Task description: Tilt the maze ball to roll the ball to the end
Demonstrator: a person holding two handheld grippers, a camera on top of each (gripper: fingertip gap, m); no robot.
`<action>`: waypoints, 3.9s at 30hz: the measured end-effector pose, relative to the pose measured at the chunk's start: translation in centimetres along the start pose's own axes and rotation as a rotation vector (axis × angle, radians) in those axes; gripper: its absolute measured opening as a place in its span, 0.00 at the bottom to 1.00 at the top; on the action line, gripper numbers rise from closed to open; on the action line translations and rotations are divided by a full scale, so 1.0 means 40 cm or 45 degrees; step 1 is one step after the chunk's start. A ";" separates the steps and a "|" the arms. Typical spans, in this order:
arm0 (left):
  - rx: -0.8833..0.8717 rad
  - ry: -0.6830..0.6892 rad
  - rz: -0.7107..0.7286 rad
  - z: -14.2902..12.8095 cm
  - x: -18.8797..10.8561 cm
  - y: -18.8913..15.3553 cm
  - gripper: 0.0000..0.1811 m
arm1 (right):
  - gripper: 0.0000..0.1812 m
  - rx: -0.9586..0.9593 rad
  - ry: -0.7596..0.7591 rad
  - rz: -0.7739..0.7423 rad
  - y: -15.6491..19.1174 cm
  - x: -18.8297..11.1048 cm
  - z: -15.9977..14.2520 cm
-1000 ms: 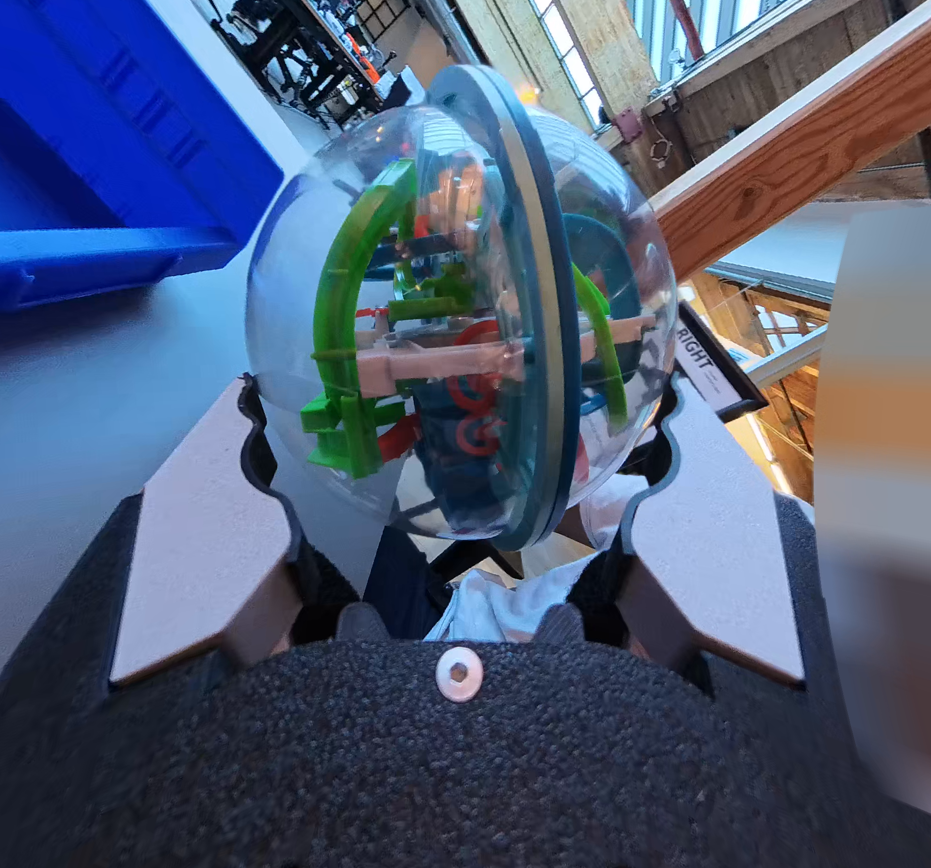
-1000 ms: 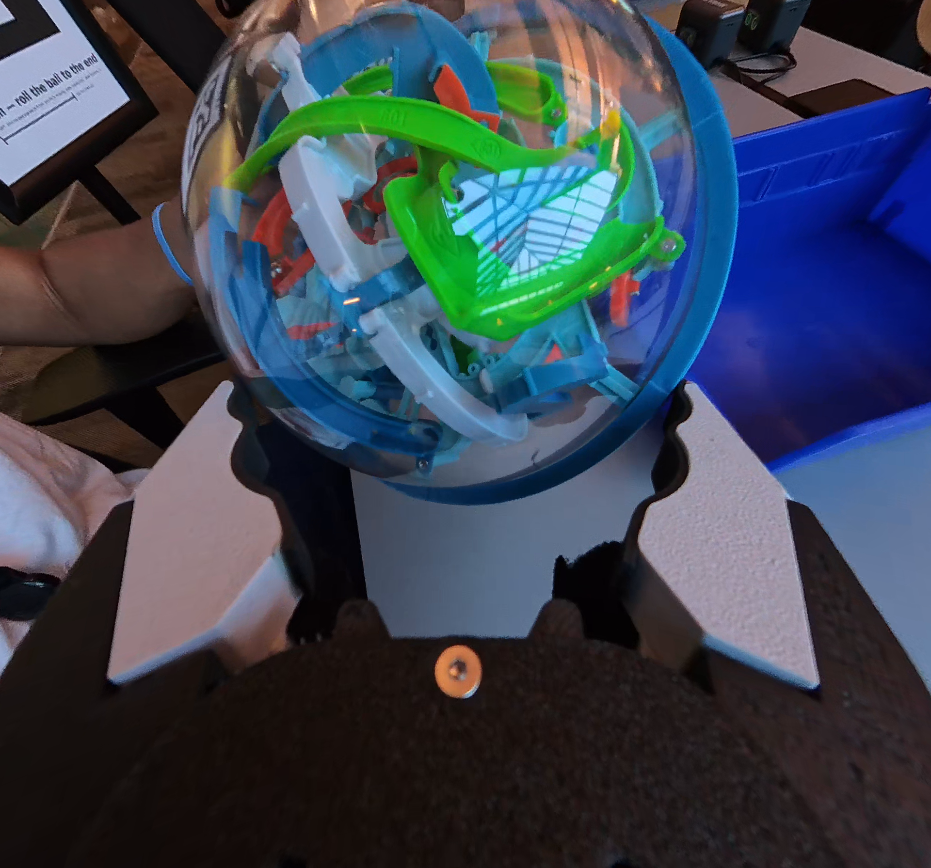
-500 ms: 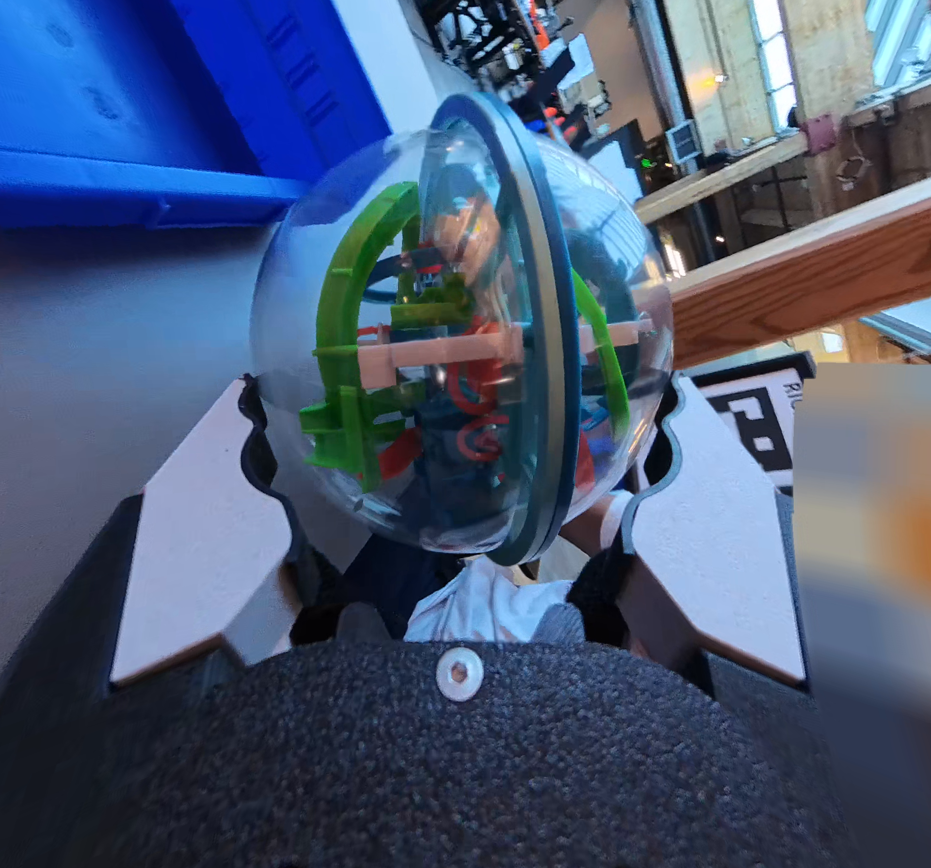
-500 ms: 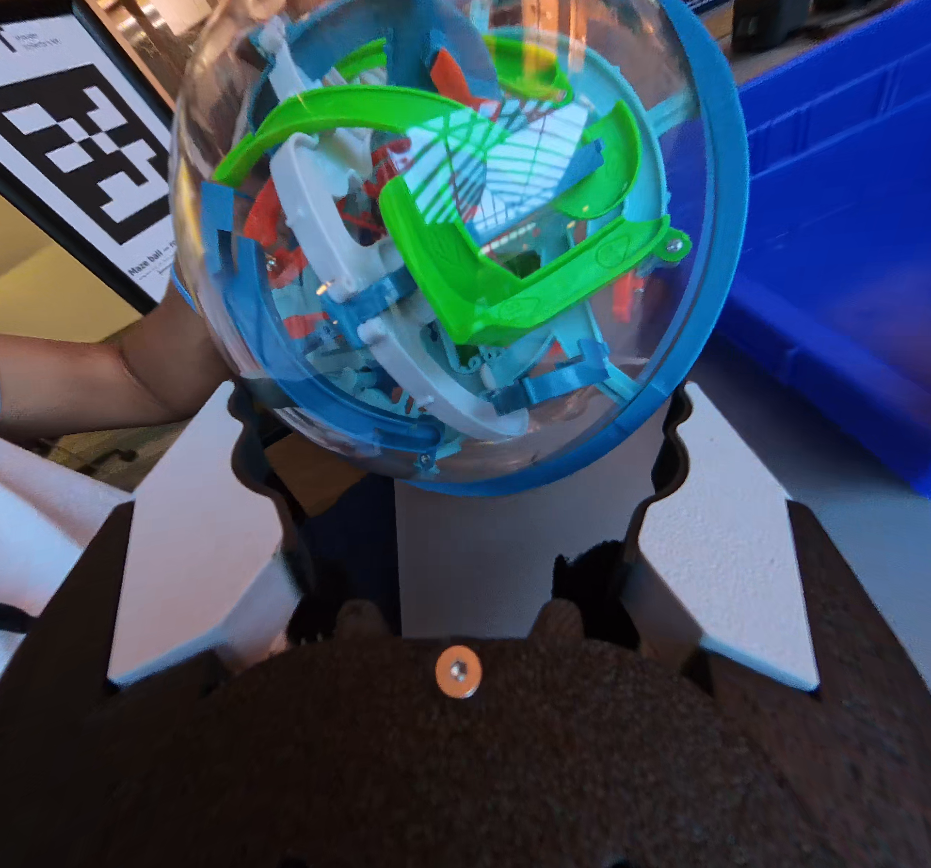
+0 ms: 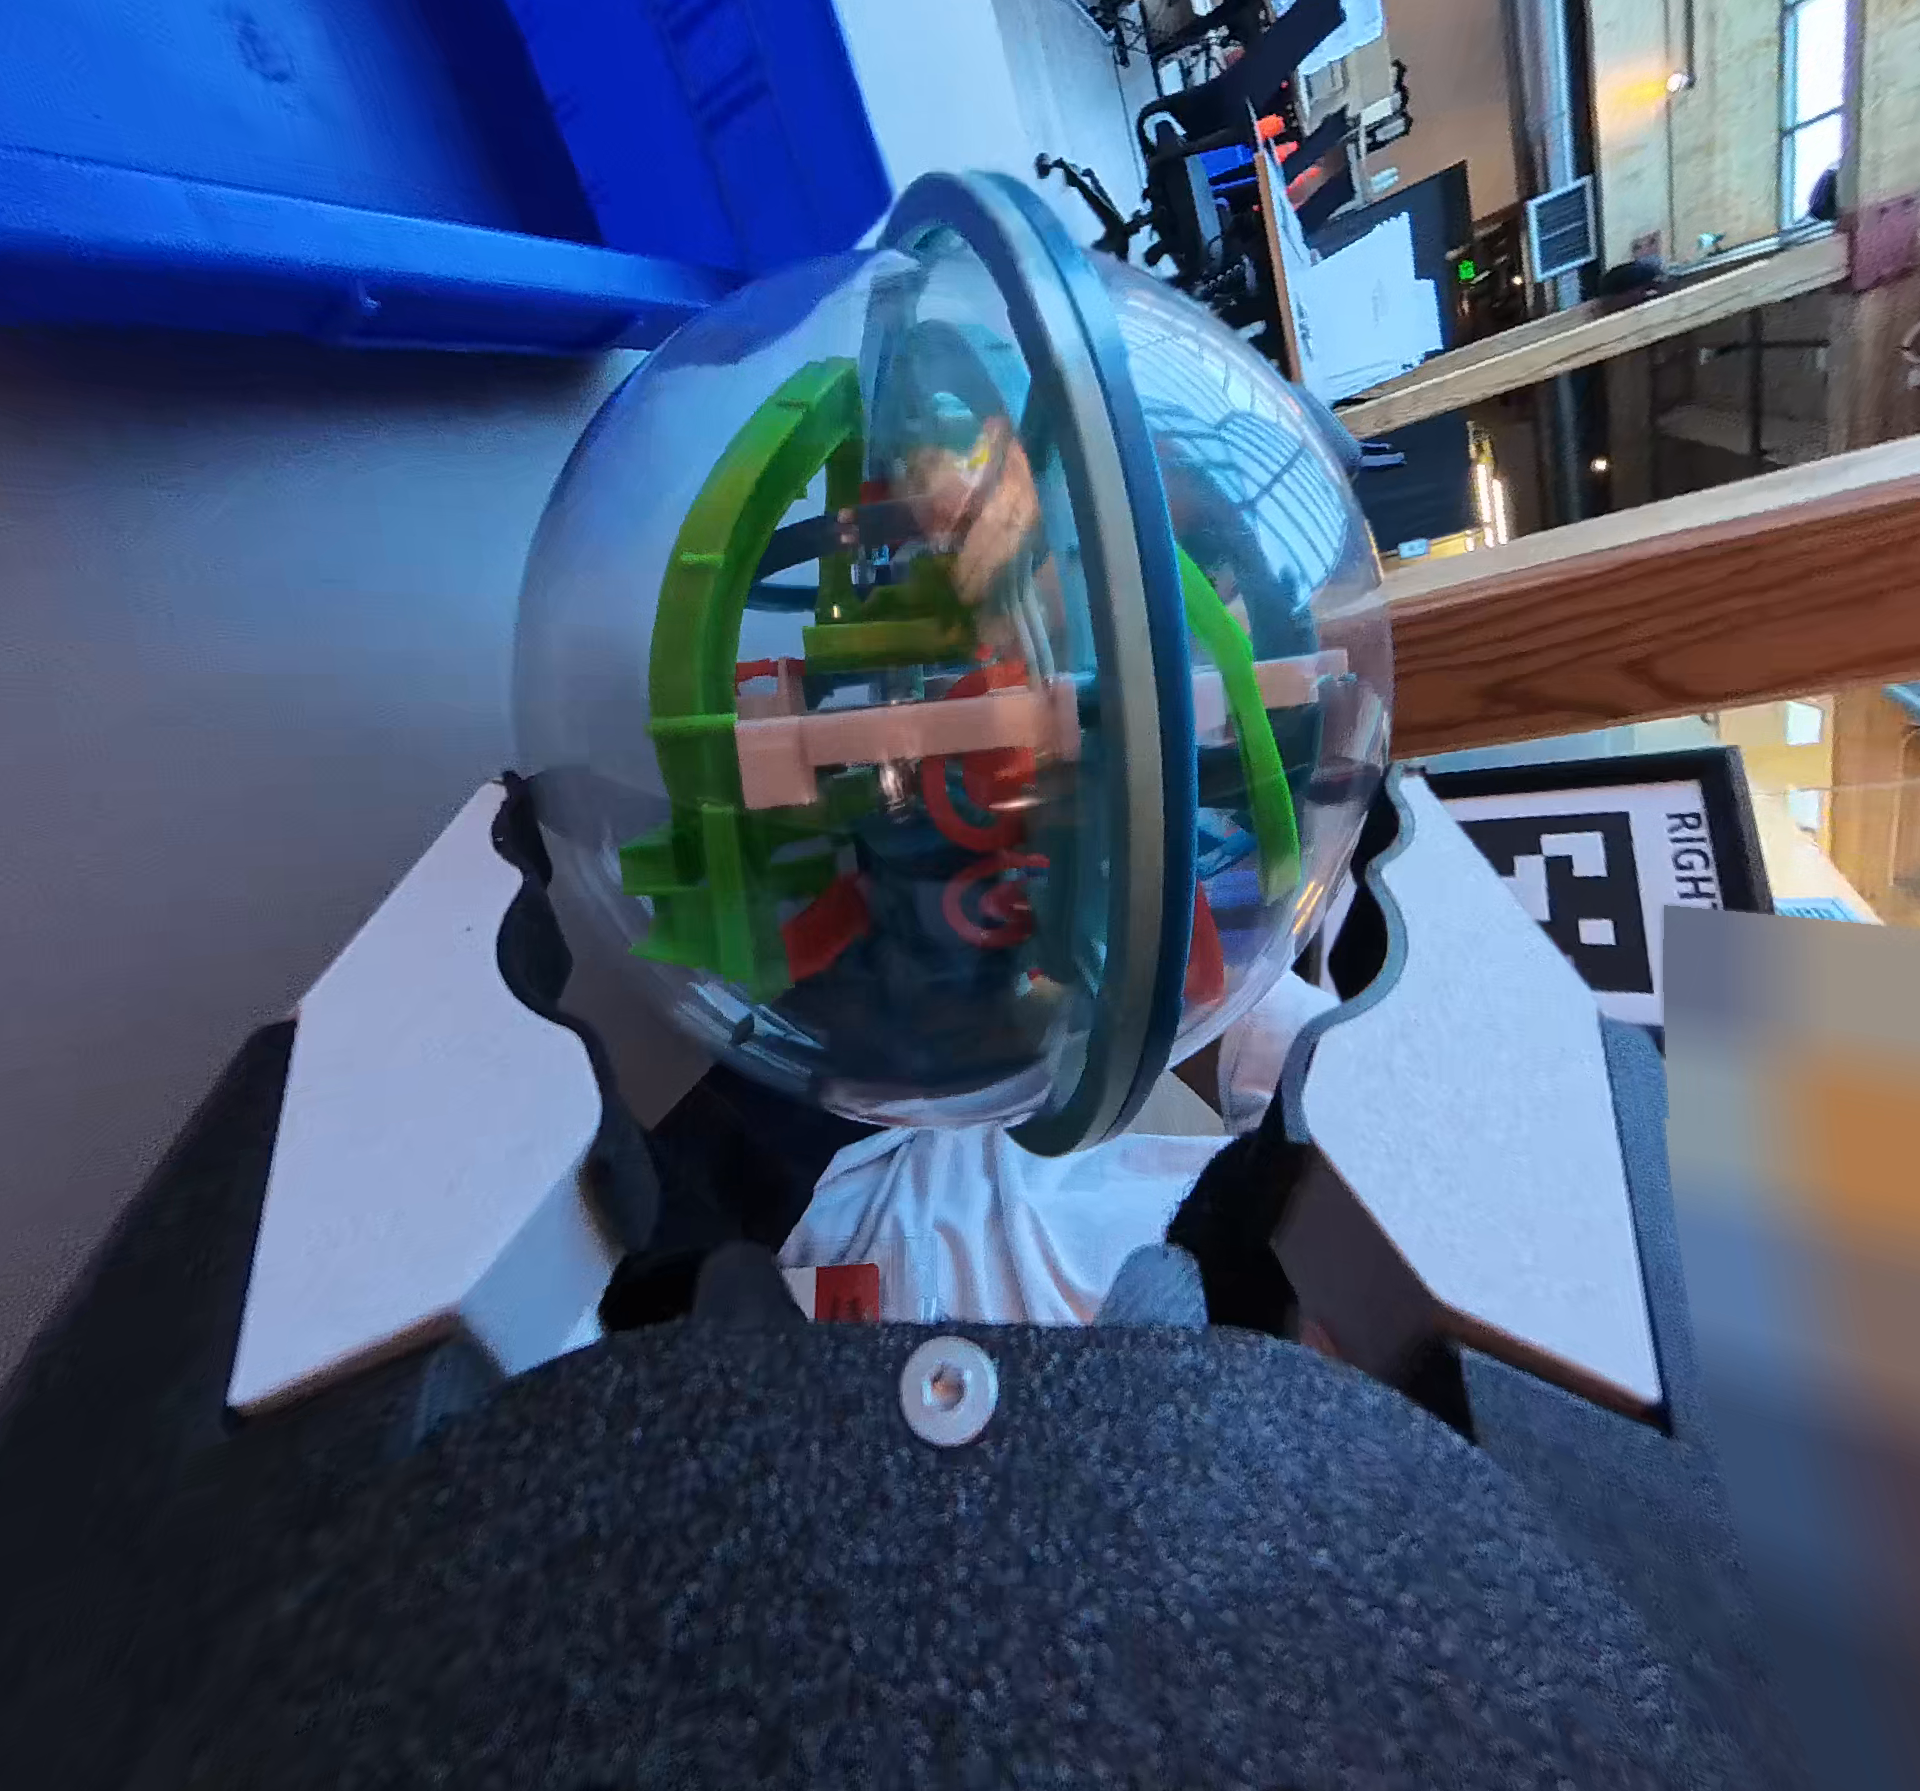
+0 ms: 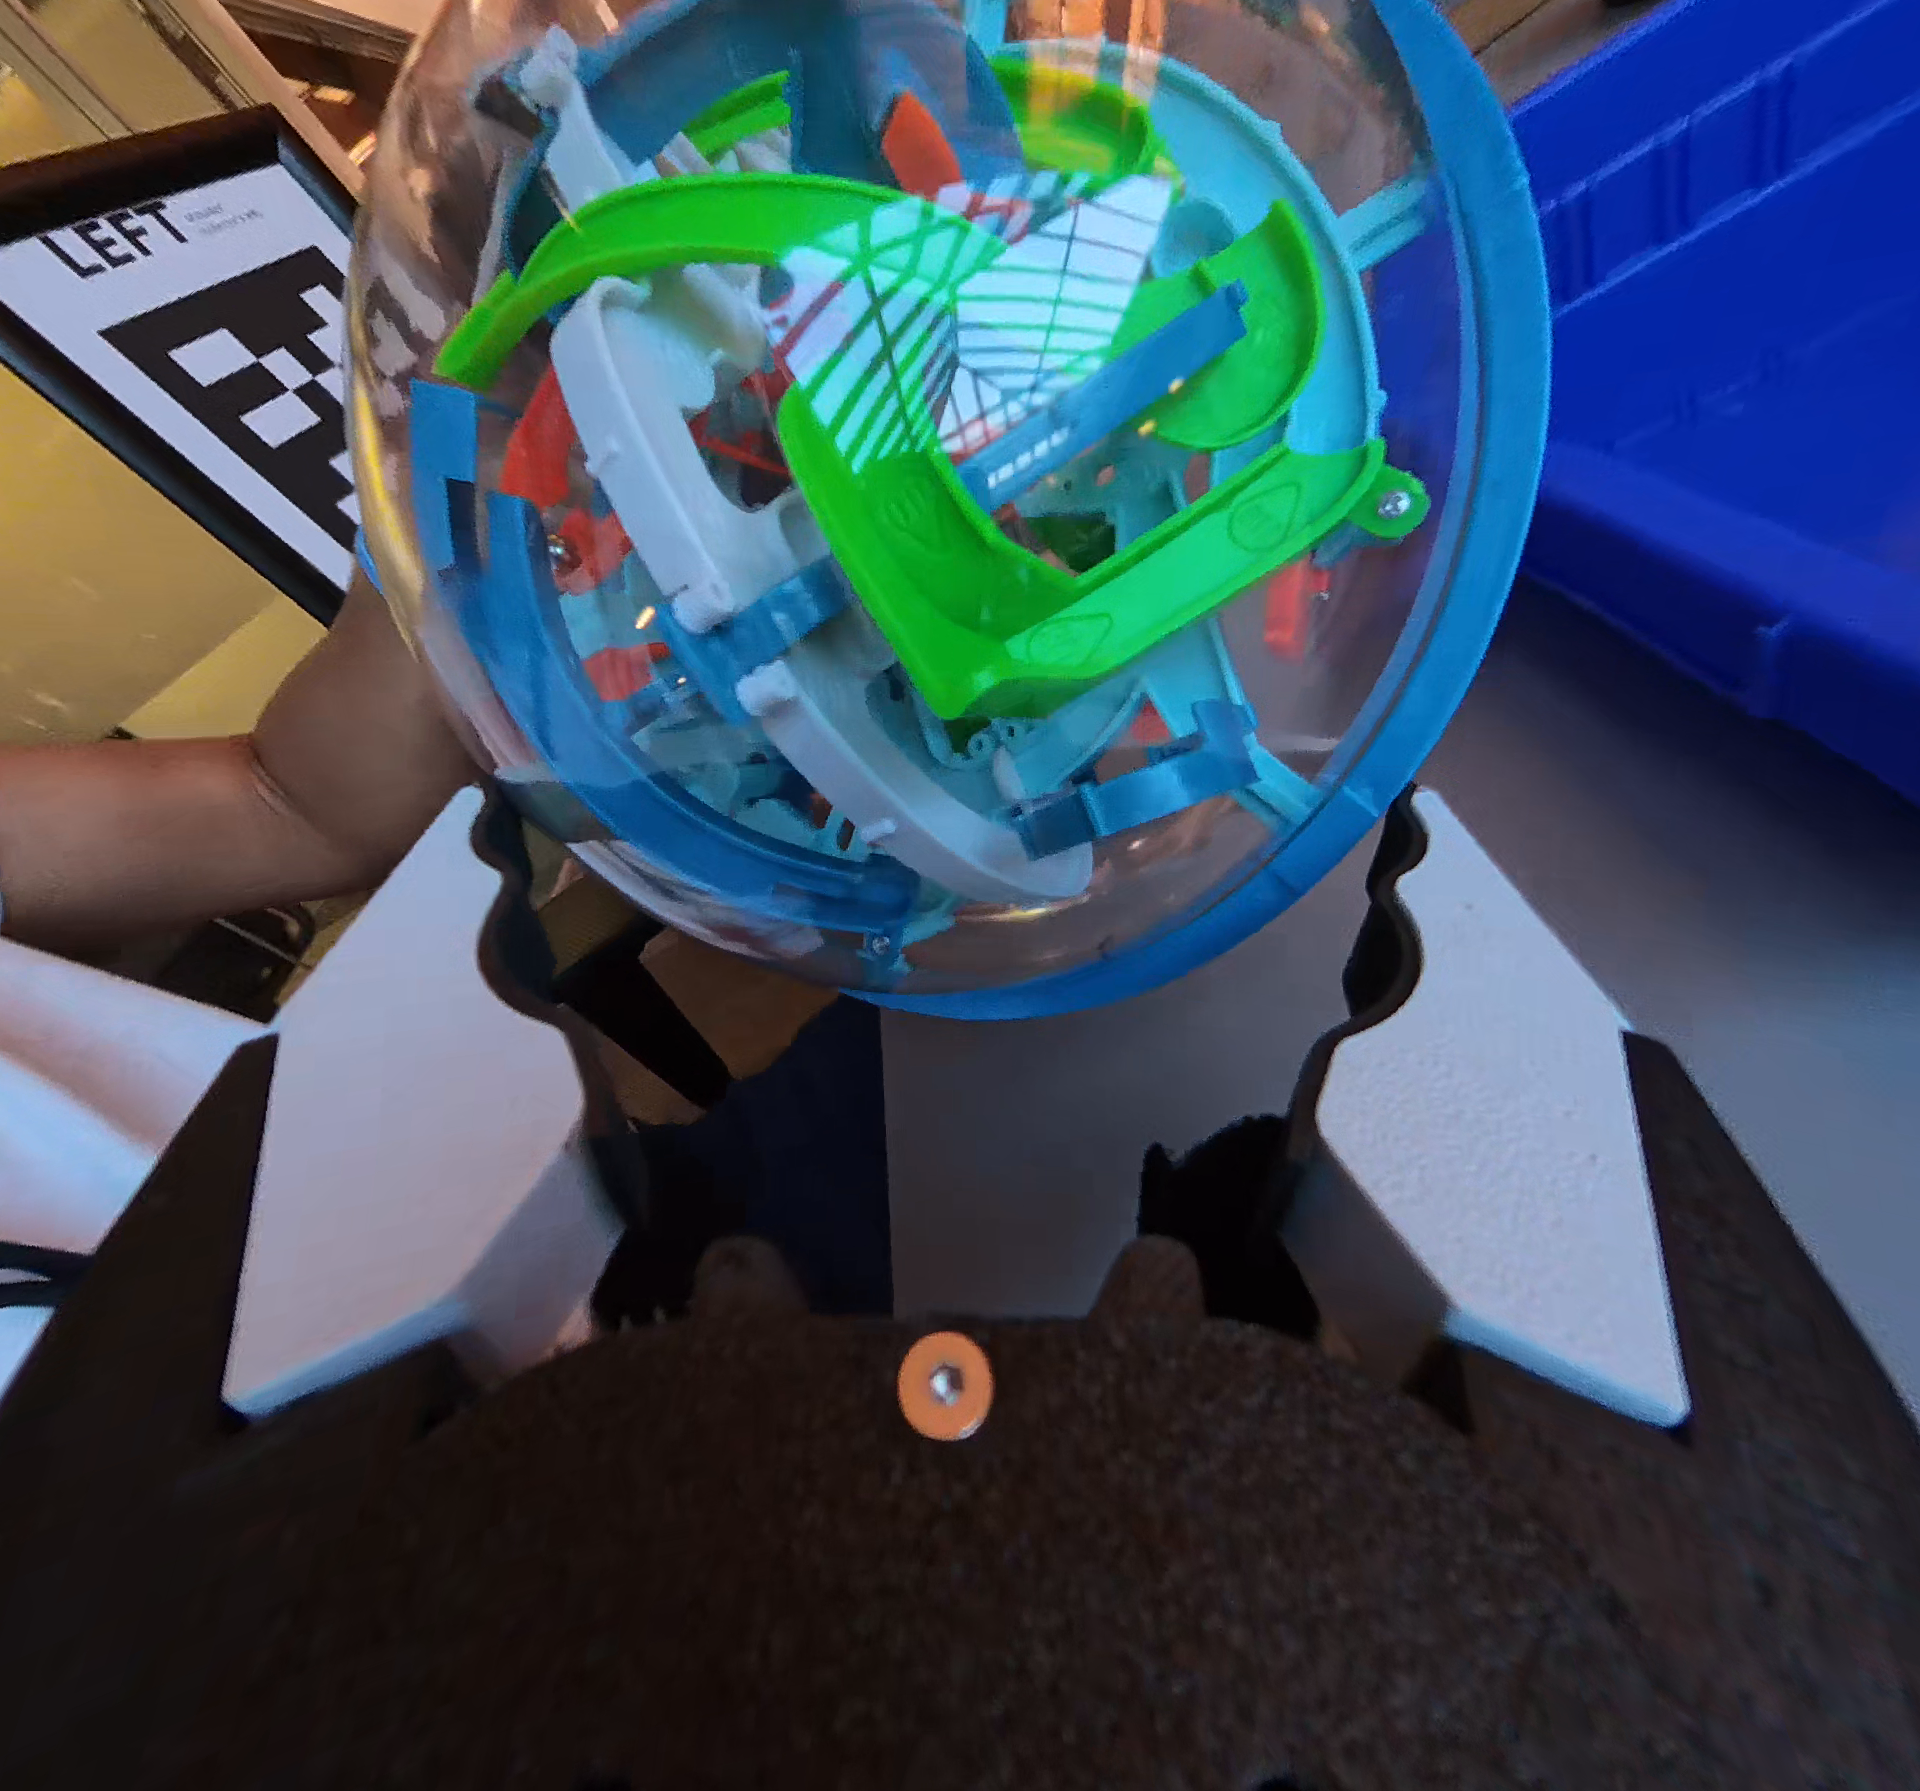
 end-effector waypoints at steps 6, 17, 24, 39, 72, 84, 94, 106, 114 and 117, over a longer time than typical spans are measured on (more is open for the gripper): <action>0.081 0.018 0.178 0.013 -0.008 -0.021 0.82 | 0.85 0.047 0.030 0.051 -0.017 0.033 -0.036; -0.106 0.113 0.046 0.012 0.005 0.012 0.82 | 0.85 0.196 0.028 0.021 0.004 0.013 -0.020; -0.366 0.152 -0.137 -0.038 0.039 0.077 0.82 | 0.85 0.387 0.098 -0.020 0.016 -0.005 -0.023; -0.252 0.171 0.133 -0.016 -0.012 0.026 0.82 | 0.85 0.359 0.014 0.142 -0.003 0.043 -0.055; 0.300 0.034 -0.212 -0.104 0.110 0.038 0.76 | 0.84 0.490 -0.014 -0.049 0.044 -0.132 0.028; 0.897 0.001 -0.087 -0.220 0.142 -0.012 0.88 | 0.82 0.206 0.058 -0.097 0.102 -0.067 0.043; 0.981 -0.119 -0.097 -0.223 0.147 0.013 0.81 | 0.84 -0.179 0.069 -0.212 0.141 -0.095 0.056; 0.957 -0.121 -0.153 -0.232 0.199 0.003 0.75 | 0.85 -0.143 0.220 -0.509 0.177 -0.146 -0.046; 1.076 0.016 -0.045 -0.231 0.191 0.035 0.73 | 0.85 -0.221 0.397 -0.395 0.136 -0.128 0.015; 1.099 -0.052 -0.048 -0.162 0.152 0.042 0.82 | 0.85 -0.225 0.484 -0.331 0.106 -0.116 0.036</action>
Point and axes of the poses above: each gripper's, where its closed fingertips meet, x out along the fingers, z out of its top, y = z × x across the jaws, the point moved 9 cm from there along -x, back along the fingers, and after that the axes turned 11 degrees about z, right-handed, at the moved point
